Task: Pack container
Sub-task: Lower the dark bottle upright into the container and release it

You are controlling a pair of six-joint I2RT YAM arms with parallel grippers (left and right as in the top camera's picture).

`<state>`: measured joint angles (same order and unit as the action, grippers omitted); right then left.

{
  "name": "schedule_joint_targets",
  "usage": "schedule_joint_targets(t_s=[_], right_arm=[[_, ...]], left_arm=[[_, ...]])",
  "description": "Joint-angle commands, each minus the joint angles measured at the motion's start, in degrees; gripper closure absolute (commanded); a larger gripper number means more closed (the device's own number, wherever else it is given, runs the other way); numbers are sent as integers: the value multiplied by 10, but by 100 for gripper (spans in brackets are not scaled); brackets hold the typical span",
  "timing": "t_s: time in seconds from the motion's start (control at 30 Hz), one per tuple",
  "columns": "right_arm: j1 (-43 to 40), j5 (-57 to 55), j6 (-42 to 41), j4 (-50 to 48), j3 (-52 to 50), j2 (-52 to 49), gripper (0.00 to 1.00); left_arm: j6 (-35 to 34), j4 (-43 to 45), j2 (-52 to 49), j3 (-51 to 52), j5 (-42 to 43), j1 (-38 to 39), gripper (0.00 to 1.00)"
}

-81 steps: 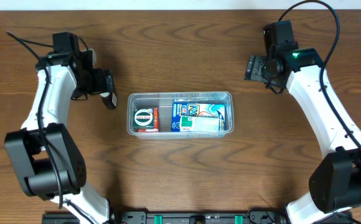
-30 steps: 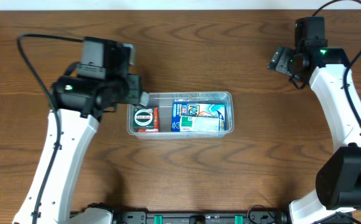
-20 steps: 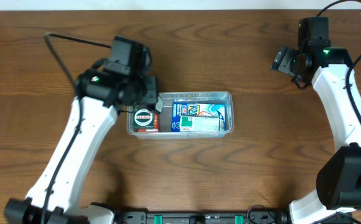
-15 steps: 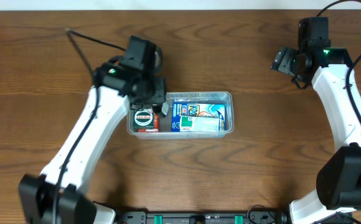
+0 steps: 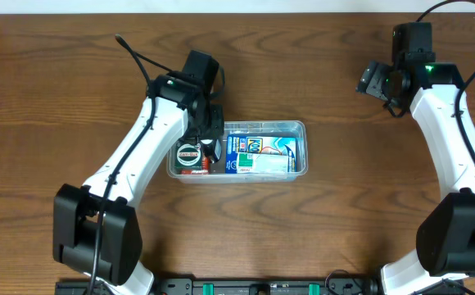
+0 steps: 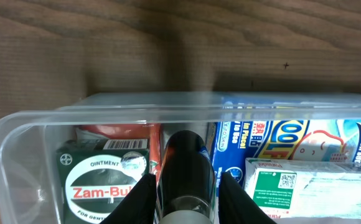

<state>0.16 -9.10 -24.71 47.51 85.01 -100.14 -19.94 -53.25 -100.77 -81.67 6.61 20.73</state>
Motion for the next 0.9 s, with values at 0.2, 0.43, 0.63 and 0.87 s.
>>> schedule_joint_targets(t_s=[0.2,0.43,0.63,0.87], right_arm=[[-3,-10,8,1,-4,-5,8],[-3,-9,8,5,-4,-5,7],[-3,-10,8,11,-4,-5,7],[-3,-9,8,11,-4,-5,7]], left_arm=[[-31,9,-10,-10,-13,4,81],[-31,28,-20,-2,-13,27,81],[-42,36,-20,1,-13,29,81],[-46,37,-20,11,-14,29,81]])
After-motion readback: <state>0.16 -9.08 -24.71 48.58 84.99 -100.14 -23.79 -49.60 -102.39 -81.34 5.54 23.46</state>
